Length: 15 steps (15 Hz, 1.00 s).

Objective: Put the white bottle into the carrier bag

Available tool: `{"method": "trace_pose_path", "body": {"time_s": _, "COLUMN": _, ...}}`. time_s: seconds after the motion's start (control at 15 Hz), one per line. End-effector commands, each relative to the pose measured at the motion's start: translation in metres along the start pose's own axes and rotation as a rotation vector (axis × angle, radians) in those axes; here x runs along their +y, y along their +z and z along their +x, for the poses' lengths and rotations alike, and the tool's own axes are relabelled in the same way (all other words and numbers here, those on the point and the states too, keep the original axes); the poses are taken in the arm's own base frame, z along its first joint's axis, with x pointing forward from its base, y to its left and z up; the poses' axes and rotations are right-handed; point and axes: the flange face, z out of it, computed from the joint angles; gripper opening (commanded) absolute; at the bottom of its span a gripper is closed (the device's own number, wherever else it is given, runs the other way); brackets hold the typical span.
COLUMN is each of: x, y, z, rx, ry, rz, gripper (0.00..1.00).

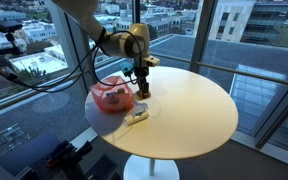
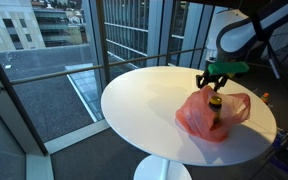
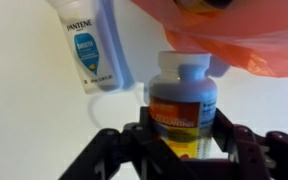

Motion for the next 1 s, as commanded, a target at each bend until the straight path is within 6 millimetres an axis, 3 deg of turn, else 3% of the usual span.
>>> {"method": "trace_pose_path", "body": {"time_s": 0.0, "x": -0.002, "y": -0.047, "z": -0.012, "rx": 0.038, "ry": 0.006, "rz": 0.027, "gripper": 0.36}}
{"method": "trace_pose_path", "body": {"time_s": 0.6, "x": 0.003, "y": -0.135, "z": -0.070, "rx": 0.121, "ry": -0.065, "rz": 0.108, "gripper": 0.36}}
{"method": "trace_pose_path", "body": {"time_s": 0.93, "x": 0.005, "y": -0.147, "z": -0.104, "rx": 0.108, "ry": -0.105, "rz": 0.100, "gripper": 0.36}}
